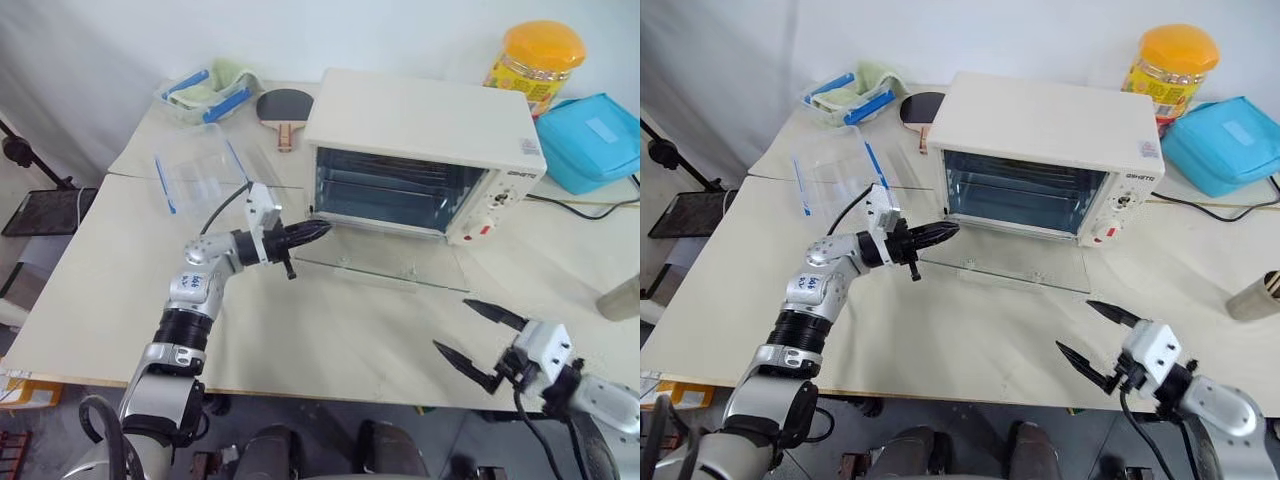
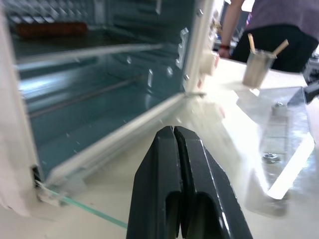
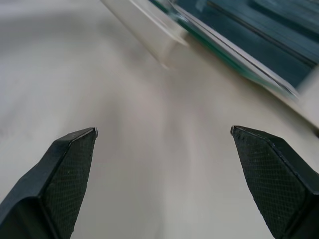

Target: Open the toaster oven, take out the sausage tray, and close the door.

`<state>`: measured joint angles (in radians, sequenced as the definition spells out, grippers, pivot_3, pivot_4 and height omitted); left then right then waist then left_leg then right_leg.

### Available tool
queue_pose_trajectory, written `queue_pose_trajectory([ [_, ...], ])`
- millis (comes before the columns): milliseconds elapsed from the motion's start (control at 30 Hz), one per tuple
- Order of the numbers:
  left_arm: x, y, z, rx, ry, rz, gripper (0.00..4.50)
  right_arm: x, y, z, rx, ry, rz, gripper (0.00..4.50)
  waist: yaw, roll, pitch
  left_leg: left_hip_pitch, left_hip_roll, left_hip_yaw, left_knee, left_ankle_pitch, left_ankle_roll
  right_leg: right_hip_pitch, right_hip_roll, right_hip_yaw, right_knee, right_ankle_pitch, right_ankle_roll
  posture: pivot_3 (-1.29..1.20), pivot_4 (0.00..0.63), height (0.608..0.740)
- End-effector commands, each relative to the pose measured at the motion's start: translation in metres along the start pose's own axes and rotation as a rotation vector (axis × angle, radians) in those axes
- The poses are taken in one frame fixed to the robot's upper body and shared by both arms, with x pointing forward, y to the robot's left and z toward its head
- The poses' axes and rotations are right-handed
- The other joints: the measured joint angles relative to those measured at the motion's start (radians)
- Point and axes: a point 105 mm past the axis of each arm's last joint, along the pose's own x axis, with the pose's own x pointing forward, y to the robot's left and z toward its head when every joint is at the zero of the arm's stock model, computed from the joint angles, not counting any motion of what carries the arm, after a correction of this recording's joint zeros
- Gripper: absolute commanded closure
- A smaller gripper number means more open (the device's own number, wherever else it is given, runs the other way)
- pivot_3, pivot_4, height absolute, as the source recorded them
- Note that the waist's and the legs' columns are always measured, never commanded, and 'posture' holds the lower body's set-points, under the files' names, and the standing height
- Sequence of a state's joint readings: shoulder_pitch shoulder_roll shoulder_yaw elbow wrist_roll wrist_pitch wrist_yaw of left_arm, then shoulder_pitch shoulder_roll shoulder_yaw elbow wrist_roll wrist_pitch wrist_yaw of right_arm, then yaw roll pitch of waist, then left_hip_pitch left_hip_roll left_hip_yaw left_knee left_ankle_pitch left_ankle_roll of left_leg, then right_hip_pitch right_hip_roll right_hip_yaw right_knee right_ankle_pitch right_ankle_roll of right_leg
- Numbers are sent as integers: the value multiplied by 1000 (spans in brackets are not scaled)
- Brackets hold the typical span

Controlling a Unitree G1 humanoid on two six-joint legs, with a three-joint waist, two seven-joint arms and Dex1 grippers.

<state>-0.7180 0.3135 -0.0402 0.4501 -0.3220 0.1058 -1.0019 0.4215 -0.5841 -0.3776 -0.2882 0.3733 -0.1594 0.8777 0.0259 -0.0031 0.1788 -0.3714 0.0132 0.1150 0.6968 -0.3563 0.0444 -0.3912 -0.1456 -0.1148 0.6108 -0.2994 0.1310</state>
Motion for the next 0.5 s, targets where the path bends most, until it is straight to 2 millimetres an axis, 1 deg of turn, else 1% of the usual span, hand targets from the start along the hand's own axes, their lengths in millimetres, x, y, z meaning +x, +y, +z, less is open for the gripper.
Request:
queue_pose_trajectory([
  [33,-2,-8,-12,58,53,-26,4466,-25,-32,16,-129,24,-196,0,-1,0,0,0,0,0,0,0,0,0,0,1,0,0,0,0,150,740],
  [100,-4,-12,-18,71,76,-39,4466,-27,-41,22,-155,27,-239,0,-7,0,0,1,0,1,0,0,0,0,0,1,0,0,0,0,150,740],
  [133,-6,-14,-21,80,88,-45,4466,-24,-43,28,-168,26,-234,0,-8,0,0,1,1,2,-1,0,0,-1,0,1,0,0,0,0,150,740],
  [200,-7,-17,-26,78,92,-42,4466,-15,-50,41,-201,19,-268,0,-9,0,0,1,2,2,-1,0,0,-1,0,2,1,0,0,0,150,740],
  [267,-7,-17,-28,81,91,-24,4466,-2,-54,48,-221,47,-279,0,-8,1,0,1,2,2,0,0,0,-2,0,2,2,0,-1,0,150,740],
  [300,-8,-17,-28,79,87,-14,4466,9,-51,52,-226,48,-257,0,-8,1,0,1,2,1,0,0,0,-2,-1,2,2,0,-1,0,150,740],
  [367,-10,-19,-29,75,72,2,4466,36,-37,66,-248,0,-168,0,-5,0,0,1,2,1,0,0,0,-2,-1,2,2,0,-1,0,150,740],
  [433,-13,-19,-28,65,51,22,4466,59,-25,76,-312,-24,-95,0,-8,1,0,1,2,1,0,0,0,-2,-1,2,2,0,-1,0,150,740],
  [500,-18,-20,-24,53,22,39,4068,78,-19,82,-332,-54,-79,0,-7,1,-1,0,2,1,1,0,0,-3,-2,1,3,0,-1,0,150,740],
])
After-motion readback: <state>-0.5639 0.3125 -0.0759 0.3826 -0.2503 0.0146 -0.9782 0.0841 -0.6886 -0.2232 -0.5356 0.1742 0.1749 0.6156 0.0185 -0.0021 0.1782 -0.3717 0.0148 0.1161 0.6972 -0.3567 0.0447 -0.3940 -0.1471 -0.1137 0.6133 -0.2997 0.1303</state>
